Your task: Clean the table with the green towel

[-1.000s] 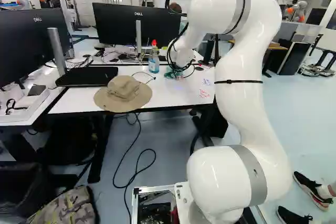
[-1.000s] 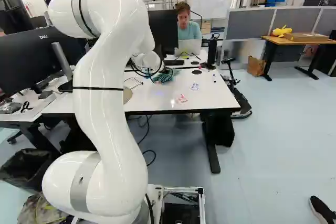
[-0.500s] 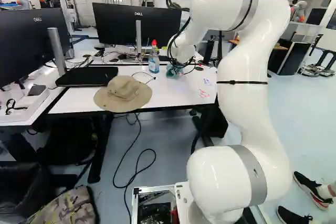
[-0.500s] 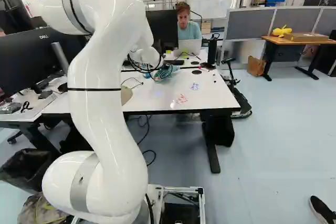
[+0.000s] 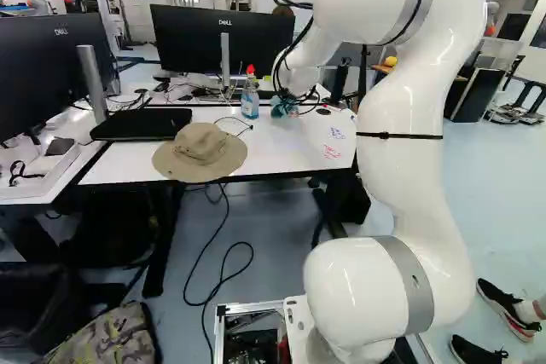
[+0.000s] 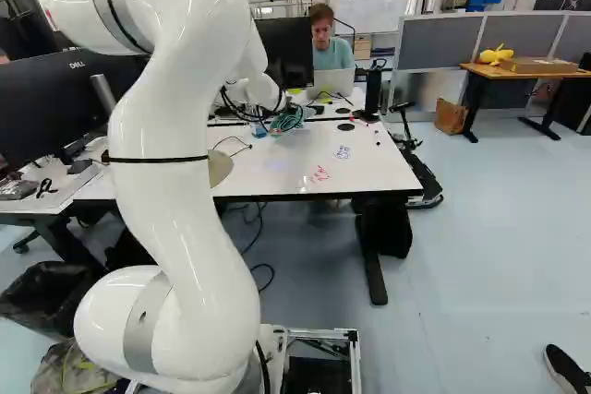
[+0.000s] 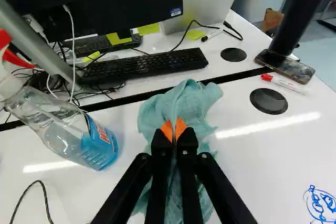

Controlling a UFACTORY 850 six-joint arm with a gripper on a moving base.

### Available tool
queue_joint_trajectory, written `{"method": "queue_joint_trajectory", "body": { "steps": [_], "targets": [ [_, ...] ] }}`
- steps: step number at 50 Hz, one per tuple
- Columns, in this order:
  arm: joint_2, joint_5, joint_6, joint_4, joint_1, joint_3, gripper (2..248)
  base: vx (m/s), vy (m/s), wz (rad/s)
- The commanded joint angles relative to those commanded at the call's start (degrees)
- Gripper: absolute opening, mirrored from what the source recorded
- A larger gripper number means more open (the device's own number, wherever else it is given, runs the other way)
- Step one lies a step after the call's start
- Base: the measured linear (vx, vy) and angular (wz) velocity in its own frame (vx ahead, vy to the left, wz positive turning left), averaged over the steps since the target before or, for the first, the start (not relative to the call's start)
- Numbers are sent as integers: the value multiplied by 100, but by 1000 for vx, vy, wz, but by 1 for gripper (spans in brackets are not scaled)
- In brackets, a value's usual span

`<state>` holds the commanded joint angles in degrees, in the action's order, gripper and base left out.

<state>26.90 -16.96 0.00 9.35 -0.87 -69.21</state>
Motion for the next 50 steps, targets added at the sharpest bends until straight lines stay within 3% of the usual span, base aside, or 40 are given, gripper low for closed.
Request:
{"method": "queue_joint_trajectory", "body": {
  "steps": [15,32,50],
  "targets": [
    [-92,0,0,0,0,49,27,0,0,0],
    [-483,0,0,0,-48,535,27,0,0,0],
    [-852,0,0,0,-238,982,27,0,0,0]
  ]
}}
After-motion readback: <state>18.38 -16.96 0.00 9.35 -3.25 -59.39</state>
